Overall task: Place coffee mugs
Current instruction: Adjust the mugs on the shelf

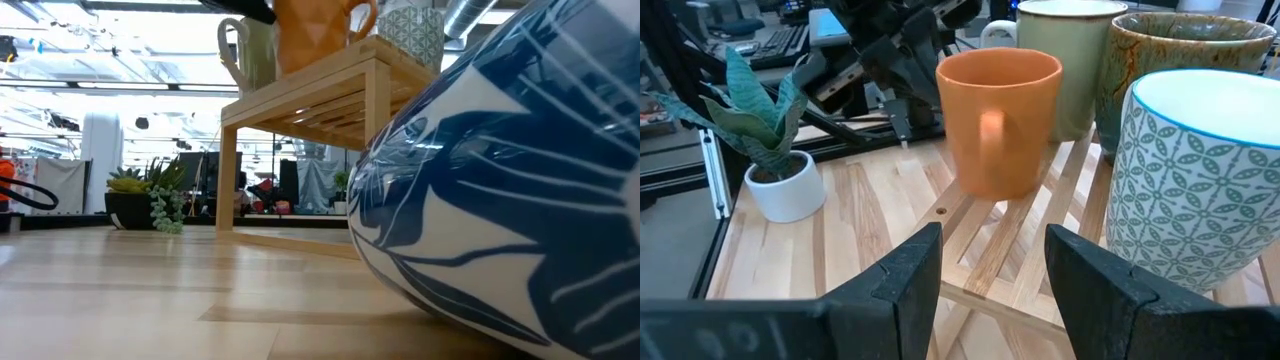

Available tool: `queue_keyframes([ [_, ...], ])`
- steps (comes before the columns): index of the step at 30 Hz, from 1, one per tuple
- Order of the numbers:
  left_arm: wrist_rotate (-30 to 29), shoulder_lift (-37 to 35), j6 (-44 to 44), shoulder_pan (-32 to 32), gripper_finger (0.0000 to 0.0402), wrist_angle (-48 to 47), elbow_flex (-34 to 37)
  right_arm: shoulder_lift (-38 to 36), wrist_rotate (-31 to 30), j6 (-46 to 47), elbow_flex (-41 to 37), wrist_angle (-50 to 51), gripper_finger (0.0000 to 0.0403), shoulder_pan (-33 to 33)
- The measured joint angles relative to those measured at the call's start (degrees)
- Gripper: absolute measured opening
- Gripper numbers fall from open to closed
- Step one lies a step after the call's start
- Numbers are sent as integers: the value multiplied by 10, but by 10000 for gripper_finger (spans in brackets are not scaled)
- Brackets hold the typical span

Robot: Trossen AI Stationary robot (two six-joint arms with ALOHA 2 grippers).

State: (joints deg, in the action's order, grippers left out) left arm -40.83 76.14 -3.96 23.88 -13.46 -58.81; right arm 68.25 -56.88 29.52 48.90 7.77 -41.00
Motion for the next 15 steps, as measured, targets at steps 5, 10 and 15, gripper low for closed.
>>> queue_keyframes([
  [5,35,0,-12,2,0,22,0,0,0,0,0,0,203,0],
  [10,38,-13,-29,37,0,16,-8,0,0,0,0,0,203,0],
  [15,-112,-43,-73,102,0,-4,-34,0,0,0,0,1,203,0],
])
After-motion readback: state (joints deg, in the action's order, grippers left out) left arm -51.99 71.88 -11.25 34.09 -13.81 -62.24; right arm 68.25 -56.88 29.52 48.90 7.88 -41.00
